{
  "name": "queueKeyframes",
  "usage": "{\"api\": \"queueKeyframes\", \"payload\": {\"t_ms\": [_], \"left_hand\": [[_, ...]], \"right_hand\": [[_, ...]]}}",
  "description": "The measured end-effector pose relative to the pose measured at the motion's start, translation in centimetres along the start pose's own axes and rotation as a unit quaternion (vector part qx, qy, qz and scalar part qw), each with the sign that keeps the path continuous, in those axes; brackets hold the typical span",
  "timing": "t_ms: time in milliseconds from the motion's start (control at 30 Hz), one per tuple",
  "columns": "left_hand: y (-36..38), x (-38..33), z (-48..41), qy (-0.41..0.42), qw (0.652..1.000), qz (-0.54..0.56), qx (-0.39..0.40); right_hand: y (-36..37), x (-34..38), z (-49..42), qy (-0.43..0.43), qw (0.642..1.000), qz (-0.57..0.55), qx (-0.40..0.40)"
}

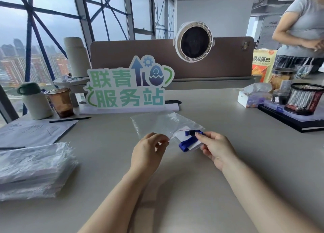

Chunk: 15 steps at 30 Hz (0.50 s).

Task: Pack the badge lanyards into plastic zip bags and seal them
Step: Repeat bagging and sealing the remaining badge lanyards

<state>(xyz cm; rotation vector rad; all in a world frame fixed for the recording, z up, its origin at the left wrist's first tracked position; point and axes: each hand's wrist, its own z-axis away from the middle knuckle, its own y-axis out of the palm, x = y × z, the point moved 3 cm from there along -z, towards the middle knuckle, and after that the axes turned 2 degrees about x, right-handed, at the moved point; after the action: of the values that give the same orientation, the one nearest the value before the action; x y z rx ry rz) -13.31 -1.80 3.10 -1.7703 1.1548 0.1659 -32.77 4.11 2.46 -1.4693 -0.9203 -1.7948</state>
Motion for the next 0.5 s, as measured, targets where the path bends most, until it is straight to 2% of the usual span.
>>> {"api": "queueKeyframes", "payload": {"t_ms": [200, 300, 433, 500], "left_hand": [[0.8, -0.4, 0.1, 0.002, 1.0, -0.004, 0.017], [1.1, -0.7, 0.2, 0.006, 0.999, -0.002, 0.032], [1.2, -0.7, 0.2, 0.01, 0.999, -0.001, 0.033], [0.9, -0.4, 0.0, 0.001, 1.0, 0.0, 0.023]], "right_hand": [[1.1, -0.2, 0.5, 0.028, 0.993, -0.108, 0.033], [2.0, -0.4, 0.7, 0.032, 0.985, -0.149, 0.086], [2.8, -0.5, 1.3, 0.026, 0.977, -0.102, 0.187], [2.5, -0.5, 1.2, -0.001, 0.98, -0.034, 0.195]]}}
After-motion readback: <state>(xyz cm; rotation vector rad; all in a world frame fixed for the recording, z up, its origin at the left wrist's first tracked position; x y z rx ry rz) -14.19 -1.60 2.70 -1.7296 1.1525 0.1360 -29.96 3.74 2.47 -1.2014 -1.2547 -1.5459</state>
